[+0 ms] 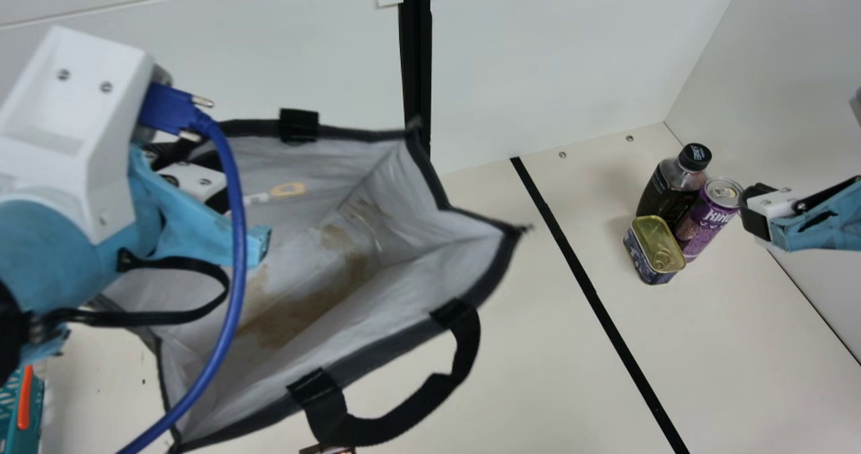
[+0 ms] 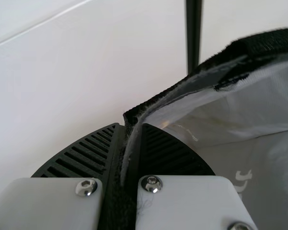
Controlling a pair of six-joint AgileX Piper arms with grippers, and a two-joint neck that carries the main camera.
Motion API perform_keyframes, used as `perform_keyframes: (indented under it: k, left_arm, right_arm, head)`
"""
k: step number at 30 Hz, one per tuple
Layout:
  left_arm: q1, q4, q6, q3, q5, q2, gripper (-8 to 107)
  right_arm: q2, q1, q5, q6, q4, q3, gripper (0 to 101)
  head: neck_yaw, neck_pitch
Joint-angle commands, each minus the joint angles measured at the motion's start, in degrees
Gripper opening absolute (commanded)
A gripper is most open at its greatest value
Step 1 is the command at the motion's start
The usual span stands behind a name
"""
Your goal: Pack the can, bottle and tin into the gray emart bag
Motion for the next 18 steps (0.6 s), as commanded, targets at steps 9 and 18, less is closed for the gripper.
perform_keyframes:
  k: [9, 18]
  left_arm:
    - [0.43, 12.63, -6.35, 5.24, 0.00, -4.22, 10]
    - [-1.36, 22.10, -12.04, 11.72, 0.00, -8.37, 10]
  right_arm:
    - [0.00, 0.00, 0.00, 0.00, 0.00, 0.00, 91]
    - [0.00, 0.00, 0.00, 0.00, 0.00, 0.00, 91]
  head:
    - [-0.05, -1.30]
    - [-0.05, -1.30]
